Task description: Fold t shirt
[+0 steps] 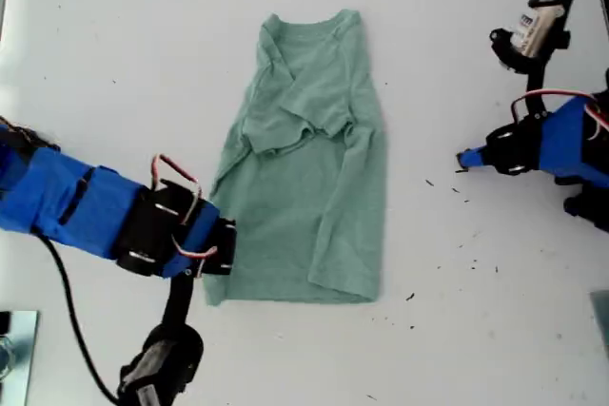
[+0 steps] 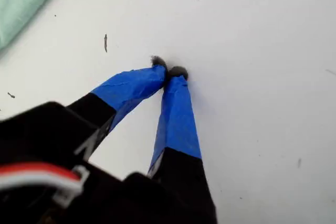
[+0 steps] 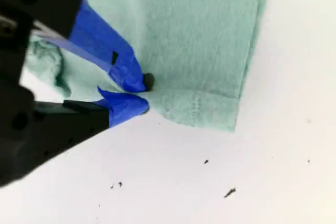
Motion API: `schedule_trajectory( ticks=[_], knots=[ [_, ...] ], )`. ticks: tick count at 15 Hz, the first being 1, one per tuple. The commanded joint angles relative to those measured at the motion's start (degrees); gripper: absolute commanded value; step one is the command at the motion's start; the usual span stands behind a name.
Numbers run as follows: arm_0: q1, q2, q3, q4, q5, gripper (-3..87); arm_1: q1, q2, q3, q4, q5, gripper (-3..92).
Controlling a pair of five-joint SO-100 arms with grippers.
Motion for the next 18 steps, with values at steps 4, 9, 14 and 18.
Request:
schedule_trajectory(
  ticks=[4, 9, 14, 18],
  knots=[
    [0.7, 10.7, -2.8, 1.0, -1.0, -0.2, -0.9, -0.1, -0.3, -0.4, 0.4, 2.3],
    [-5.2, -8.4, -18.5, -22.6, 15.8, -0.2, -0.9, -0.1, -0.3, -0.4, 0.3, 2.3],
    [-10.2, -23.9, -20.0, -33.9, 24.1, 23.4, -0.9, -0.1, -0.2, -0.4, 0.6, 2.3],
    [-8.6, 1.6, -17.2, -20.8, 25.7, 27.8, -0.6, -0.1, -0.2, -0.3, 0.7, 2.3]
  ],
)
